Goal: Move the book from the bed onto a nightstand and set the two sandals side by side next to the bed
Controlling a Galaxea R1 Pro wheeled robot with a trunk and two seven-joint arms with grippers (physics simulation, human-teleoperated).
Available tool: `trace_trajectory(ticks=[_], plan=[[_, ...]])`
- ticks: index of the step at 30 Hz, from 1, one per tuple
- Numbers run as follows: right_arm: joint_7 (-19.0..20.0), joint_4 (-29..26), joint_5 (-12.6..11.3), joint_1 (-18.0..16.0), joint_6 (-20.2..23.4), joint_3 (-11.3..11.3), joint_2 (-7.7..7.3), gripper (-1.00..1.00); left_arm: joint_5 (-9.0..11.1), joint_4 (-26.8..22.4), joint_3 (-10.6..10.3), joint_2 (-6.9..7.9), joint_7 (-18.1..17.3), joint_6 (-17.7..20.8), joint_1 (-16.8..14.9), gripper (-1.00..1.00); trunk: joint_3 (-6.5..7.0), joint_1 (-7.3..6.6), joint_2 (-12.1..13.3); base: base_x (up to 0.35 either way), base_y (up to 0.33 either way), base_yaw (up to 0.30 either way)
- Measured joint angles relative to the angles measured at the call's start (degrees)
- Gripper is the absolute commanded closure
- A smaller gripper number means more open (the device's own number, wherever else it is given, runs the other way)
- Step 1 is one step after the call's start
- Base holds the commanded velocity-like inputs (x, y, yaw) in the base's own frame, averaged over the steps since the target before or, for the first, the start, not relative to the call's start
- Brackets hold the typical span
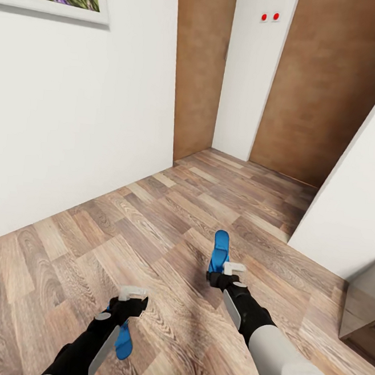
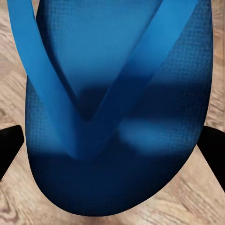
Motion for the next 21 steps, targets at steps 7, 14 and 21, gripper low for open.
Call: trace_trajectory(ticks=[7, 14, 21], plan=[[0.0, -0.1, 0.0, 0.0, -2.1, 0.1, 0.08, 1.0, -0.3, 3.5, 0.1, 3.92, -0.3, -7.7, 0.0, -1.0, 1.64, -0.18, 0.1, 0.0, 0.0, 0.0], [-0.2, 0.7, -0.2, 0.0, -5.9, 0.2, 0.09, 1.0, -0.2, 4.5, 0.1, 3.96, -0.6, -8.5, 0.0, -1.0, 3.73, -0.36, 0.2, 0.0, 0.0, 0.0], [-0.2, 0.8, -0.2, 0.0, -6.0, 0.2, 0.09, 1.0, 0.0, 4.6, 0.1, 3.9, -0.6, -8.5, 0.0, -1.0, 5.39, -0.53, 0.3, -0.038, -0.038, 0.0]])
